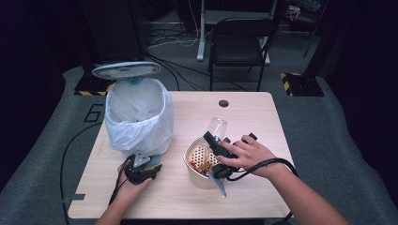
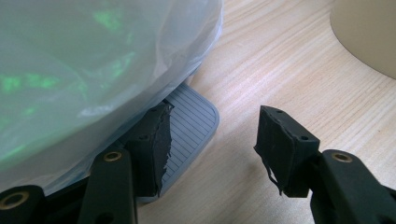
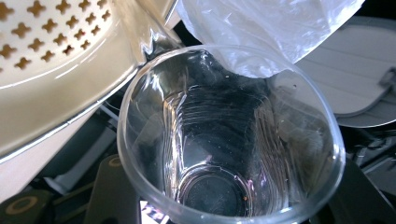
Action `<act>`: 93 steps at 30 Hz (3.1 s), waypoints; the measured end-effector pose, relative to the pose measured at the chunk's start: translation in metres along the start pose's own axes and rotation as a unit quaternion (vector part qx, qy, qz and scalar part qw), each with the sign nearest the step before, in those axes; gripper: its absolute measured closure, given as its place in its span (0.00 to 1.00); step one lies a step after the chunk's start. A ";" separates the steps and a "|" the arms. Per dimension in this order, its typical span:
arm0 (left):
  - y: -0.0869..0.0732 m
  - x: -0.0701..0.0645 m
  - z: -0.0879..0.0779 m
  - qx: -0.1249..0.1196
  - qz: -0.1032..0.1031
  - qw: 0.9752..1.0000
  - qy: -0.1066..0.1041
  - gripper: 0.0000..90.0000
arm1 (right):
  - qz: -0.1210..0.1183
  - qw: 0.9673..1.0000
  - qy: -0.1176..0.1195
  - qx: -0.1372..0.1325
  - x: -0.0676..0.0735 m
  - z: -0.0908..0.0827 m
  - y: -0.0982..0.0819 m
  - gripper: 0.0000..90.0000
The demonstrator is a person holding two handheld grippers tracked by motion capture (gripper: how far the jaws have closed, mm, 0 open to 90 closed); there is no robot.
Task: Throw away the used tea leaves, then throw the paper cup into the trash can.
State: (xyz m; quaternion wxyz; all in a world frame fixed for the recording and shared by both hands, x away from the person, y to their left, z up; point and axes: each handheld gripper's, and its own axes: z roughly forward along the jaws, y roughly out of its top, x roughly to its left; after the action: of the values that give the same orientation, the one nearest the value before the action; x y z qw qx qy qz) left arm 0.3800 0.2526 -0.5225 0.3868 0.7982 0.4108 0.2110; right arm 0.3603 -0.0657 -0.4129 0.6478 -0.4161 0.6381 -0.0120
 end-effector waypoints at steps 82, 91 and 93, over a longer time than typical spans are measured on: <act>0.000 0.000 0.000 -0.001 -0.002 1.000 -0.001 0.50 | 0.770 0.597 0.202 -0.098 -0.040 0.024 -0.091 0.51; 0.000 0.000 0.000 -0.001 -0.002 1.000 -0.001 0.50 | 0.789 0.571 0.193 -0.119 -0.052 0.030 -0.094 0.51; 0.000 0.000 0.000 -0.001 -0.002 1.000 -0.001 0.50 | 0.797 0.560 0.195 -0.114 -0.056 0.034 -0.094 0.51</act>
State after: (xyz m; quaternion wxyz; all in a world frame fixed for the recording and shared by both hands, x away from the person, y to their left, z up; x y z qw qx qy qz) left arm 0.3802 0.2531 -0.5225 0.3885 0.7973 0.4116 0.2096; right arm 0.4263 -0.0785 -0.3206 0.2000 0.2039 0.8169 0.5011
